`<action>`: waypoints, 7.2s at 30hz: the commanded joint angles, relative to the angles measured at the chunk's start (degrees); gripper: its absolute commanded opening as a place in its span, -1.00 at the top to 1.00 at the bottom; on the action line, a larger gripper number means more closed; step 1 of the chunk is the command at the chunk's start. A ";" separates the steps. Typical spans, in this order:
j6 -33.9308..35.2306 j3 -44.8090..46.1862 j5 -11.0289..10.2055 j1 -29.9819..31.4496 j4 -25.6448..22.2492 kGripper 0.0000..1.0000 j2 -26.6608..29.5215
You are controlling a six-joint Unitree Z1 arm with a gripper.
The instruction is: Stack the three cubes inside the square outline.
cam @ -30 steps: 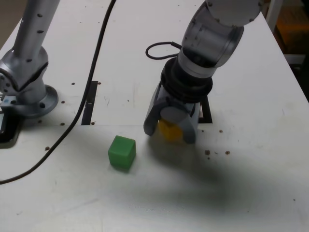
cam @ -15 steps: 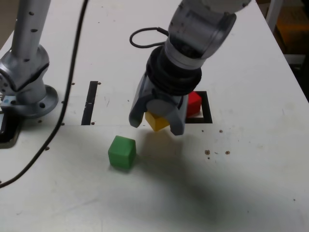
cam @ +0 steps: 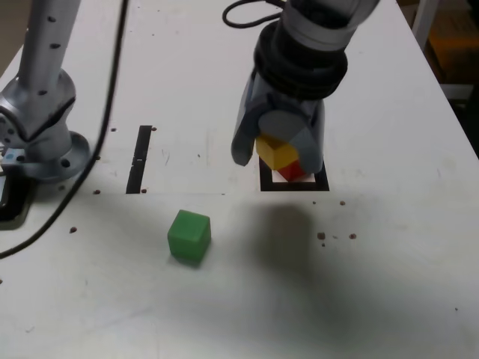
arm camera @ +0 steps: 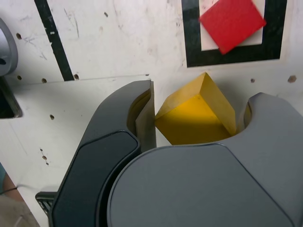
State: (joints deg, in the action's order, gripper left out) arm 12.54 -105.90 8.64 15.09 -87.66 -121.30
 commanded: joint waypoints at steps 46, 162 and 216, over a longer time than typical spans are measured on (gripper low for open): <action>-9.33 0.19 4.31 -11.50 3.45 -0.26 -6.56; 5.63 29.12 11.91 15.85 24.57 -0.82 9.67; -0.93 38.04 14.62 9.52 32.61 0.11 8.56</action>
State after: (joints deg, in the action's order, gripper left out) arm 11.60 -67.77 23.38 24.70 -54.86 -112.93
